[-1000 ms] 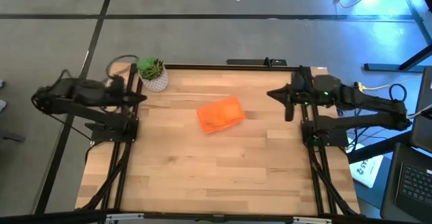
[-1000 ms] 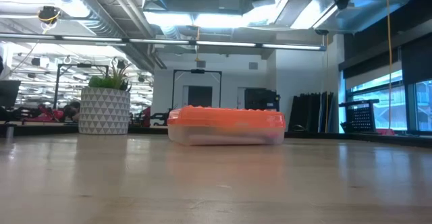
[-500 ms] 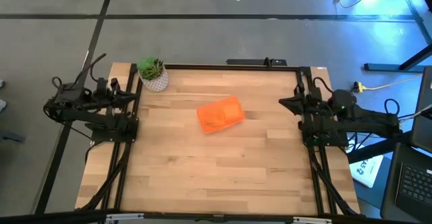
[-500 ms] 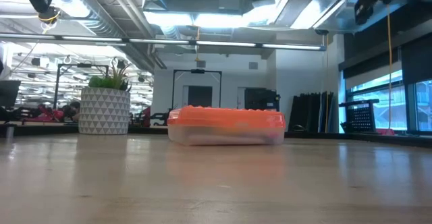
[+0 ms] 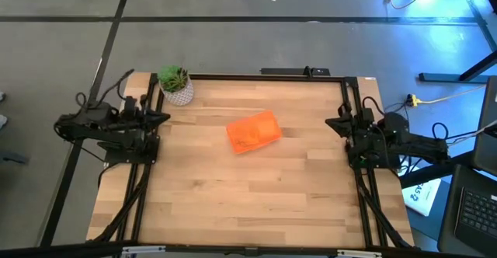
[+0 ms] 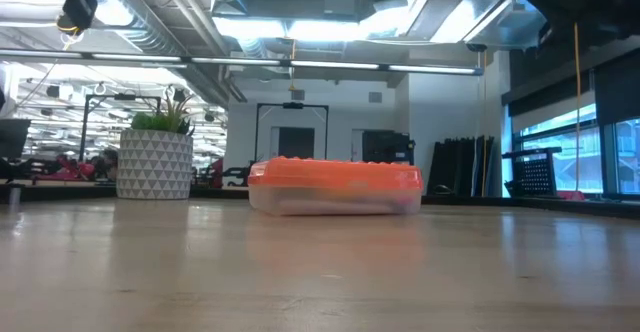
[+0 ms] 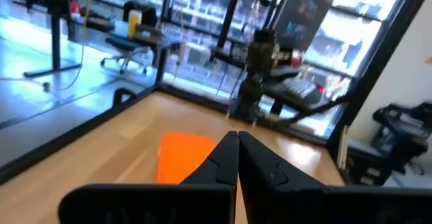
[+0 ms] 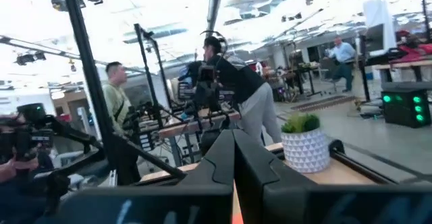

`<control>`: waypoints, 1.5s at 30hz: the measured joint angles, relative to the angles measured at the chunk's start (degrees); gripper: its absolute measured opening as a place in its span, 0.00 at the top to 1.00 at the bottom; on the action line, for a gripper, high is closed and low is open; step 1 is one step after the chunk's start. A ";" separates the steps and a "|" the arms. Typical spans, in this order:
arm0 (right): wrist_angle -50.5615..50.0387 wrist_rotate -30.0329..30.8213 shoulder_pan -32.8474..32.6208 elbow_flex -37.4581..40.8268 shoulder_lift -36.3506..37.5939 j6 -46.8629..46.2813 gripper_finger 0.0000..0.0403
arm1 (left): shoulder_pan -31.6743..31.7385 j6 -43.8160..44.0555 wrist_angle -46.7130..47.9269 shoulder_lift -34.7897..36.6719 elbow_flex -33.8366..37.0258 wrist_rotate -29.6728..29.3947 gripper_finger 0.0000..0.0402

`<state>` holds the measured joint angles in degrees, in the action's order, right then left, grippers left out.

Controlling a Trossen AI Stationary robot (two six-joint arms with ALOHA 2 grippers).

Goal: Pack school essentials
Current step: Return to Home Position

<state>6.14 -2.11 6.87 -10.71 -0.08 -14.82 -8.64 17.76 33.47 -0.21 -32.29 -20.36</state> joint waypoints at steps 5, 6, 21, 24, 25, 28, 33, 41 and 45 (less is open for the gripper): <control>2.23 -1.05 0.01 2.42 -0.02 -0.19 1.00 | -0.02 -0.35 -4.82 0.01 4.59 2.64 1.00; 2.47 -1.05 0.00 3.11 0.00 0.02 1.00 | -0.02 -0.39 -6.34 0.04 5.61 2.92 1.00; 1.06 -0.55 0.02 10.33 -0.52 6.11 0.98 | -0.02 -2.01 -15.31 0.05 23.10 4.75 1.00; 0.44 -0.48 0.02 10.33 -0.54 8.62 0.98 | -0.02 -2.00 -16.48 0.05 25.76 3.70 0.99; 0.31 -0.48 0.02 10.33 -0.52 8.88 0.98 | -0.02 -1.96 -17.03 0.04 26.52 3.07 0.99; -0.70 -0.49 0.02 10.33 -0.53 7.61 0.98 | 0.00 -2.70 -17.98 -0.11 26.68 1.49 1.00; -2.31 -0.44 0.04 10.33 -0.55 10.61 0.98 | 0.01 -3.19 -17.69 -0.13 26.68 -0.37 0.98; -2.46 -0.41 0.04 10.33 -0.55 16.58 0.98 | 0.00 -3.34 -17.61 -0.15 26.68 -0.37 0.95; -2.46 -0.44 0.04 10.33 -0.55 16.69 0.98 | 0.00 -3.34 -17.55 -0.15 26.68 -0.35 0.94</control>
<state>3.68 -2.55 6.92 -0.38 -0.62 1.87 -8.64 14.41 15.92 -0.36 -5.61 -20.71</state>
